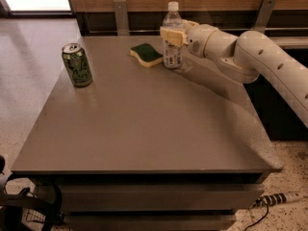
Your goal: Move blue plastic bottle near sponge
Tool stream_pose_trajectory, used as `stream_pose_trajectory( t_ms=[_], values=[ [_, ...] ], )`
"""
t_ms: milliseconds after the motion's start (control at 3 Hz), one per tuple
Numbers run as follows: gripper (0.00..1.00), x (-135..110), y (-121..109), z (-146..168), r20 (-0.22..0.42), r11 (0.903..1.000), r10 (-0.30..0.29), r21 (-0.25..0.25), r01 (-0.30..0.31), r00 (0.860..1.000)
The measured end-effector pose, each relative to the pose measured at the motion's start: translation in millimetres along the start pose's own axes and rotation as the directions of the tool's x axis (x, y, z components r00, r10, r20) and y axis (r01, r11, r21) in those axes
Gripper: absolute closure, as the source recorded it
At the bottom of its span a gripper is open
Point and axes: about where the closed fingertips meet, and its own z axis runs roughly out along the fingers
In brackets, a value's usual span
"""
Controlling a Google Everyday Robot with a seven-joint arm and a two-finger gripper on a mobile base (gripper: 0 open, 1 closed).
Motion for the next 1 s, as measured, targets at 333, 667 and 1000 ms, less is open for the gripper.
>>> stream_pose_trajectory(
  t_ms=[333, 667, 1000],
  values=[
    [0.06, -0.2, 1.9, 1.8, 0.0, 1.0, 0.0, -0.004, 0.0, 1.0],
    [0.0, -0.3, 3.4, 3.3, 0.001, 1.0, 0.001, -0.006, -0.001, 1.0],
    [0.0, -0.3, 3.4, 3.3, 0.001, 1.0, 0.001, -0.006, -0.001, 1.0]
  ],
)
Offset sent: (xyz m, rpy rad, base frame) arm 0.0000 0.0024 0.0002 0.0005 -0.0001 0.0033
